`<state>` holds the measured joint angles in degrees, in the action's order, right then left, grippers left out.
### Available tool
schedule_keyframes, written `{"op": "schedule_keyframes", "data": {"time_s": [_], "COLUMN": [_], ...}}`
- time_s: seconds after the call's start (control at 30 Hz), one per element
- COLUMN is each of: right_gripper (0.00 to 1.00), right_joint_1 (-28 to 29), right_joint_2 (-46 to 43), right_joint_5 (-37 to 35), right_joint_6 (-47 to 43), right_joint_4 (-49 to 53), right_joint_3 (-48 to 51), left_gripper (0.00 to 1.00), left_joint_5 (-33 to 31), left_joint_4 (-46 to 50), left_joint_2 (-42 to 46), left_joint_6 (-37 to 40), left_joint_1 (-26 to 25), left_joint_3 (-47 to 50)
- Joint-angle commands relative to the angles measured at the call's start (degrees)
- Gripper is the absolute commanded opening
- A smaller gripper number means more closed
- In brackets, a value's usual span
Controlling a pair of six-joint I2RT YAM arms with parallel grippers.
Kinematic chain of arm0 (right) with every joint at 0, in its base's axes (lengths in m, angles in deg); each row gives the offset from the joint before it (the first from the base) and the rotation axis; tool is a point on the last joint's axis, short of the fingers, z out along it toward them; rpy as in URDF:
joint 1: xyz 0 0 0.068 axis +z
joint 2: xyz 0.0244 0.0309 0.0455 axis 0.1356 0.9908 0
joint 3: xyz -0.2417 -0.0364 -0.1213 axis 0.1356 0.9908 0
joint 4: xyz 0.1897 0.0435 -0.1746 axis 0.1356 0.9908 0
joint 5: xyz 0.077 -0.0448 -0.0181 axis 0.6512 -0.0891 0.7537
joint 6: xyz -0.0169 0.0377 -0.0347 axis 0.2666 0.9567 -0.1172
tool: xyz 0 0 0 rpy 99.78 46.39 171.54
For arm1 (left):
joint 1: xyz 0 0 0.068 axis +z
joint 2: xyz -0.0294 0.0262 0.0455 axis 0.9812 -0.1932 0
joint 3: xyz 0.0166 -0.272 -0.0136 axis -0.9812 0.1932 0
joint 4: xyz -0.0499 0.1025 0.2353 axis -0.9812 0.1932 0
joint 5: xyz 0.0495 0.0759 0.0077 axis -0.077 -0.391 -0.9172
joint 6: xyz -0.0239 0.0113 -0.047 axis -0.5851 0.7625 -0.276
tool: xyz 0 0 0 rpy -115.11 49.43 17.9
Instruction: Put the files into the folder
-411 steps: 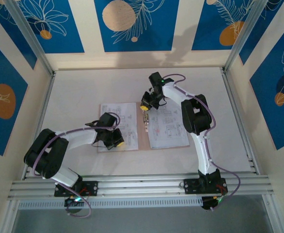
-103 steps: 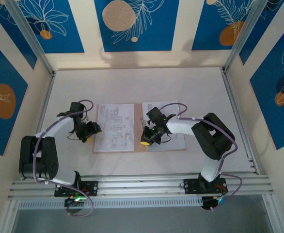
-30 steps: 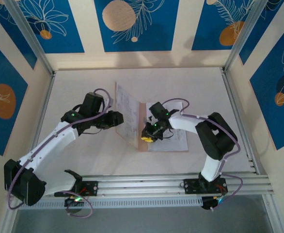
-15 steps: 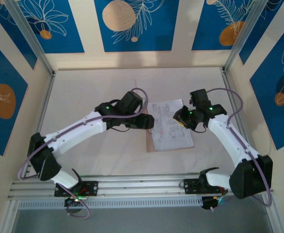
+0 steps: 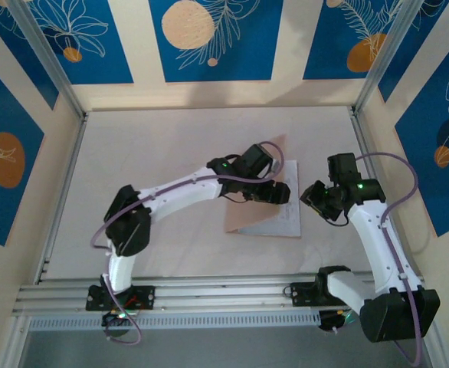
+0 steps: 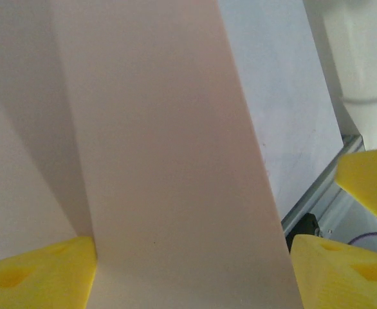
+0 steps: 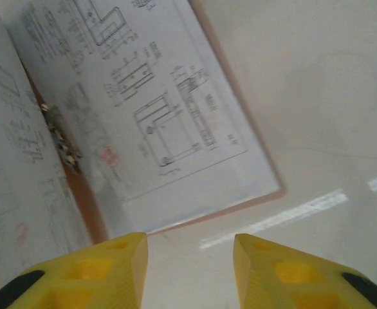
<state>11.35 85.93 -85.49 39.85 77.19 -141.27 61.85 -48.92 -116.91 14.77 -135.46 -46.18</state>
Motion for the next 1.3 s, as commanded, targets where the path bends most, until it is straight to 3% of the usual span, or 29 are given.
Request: {"op": "schedule_keyframes", "data": {"time_s": [0.0,0.13,0.17,0.23,0.3,0.43,0.6,0.73,0.83,1.0,1.07,1.27], "right_gripper": [0.46,0.54,0.60,0.99,0.99,0.99,0.99,0.99,0.99,0.99,0.99,0.99], "right_joint_1": [-0.6,-0.7,-0.8,-1.1,-1.2,-1.1,-1.0,-2.8,-1.0,-0.5,-0.5,-1.9], "right_joint_2": [-1.5,-1.6,-1.7,-1.7,-2.2,-2.7,-3.8,-8.2,-10.9,-8.1,-5.9,4.5], "right_joint_5": [-3.8,-4.5,-4.6,-3.6,-1.9,-0.8,-8.7,-6.4,-11.9,-13.7,-13.7,-11.4], "right_joint_6": [-1.6,-1.9,-2.0,-2.7,-3.9,-6.0,-7.5,-12.8,-19.2,-25.6,-27.2,-30.0], "right_joint_4": [4.7,5.4,5.4,4.7,3.1,-1.2,-9.9,-33.5,-53.1,-70.4,-77.7,-92.2], "right_joint_3": [-1.6,-2.2,-2.3,-2.7,-3.3,-5.3,-4.5,9.1,21.8,33.1,36.5,39.6], "left_gripper": [0.80,0.83,0.85,0.88,1.00,1.00,1.00,1.00,1.00,1.00,1.00,1.00], "left_joint_5": [6.2,8.6,8.7,8.0,6.7,5.2,0.9,-3.1,-11.2,-33.9,-40.5,-52.5], "left_joint_4": [-5.2,-9.2,-9.8,-10.1,-10.3,-15.1,-16.9,-16.4,-8.6,1.6,2.3,-0.8], "left_joint_2": [-3.9,-6.5,-6.7,-6.1,-4.4,2.0,13.4,23.6,29.6,35.4,36.4,41.7], "left_joint_6": [-2.5,-5.2,-5.5,-5.7,-6.3,-9.9,-9.7,-7.2,-1.2,5.0,7.2,13.2], "left_joint_1": [-1.2,-1.5,-1.5,-1.5,-1.1,1.9,8.8,15.9,19.3,19.8,19.9,20.4], "left_joint_3": [-2.3,-2.5,-2.5,-2.5,-2.2,3.4,15.0,25.0,28.1,31.6,33.8,42.1]}}
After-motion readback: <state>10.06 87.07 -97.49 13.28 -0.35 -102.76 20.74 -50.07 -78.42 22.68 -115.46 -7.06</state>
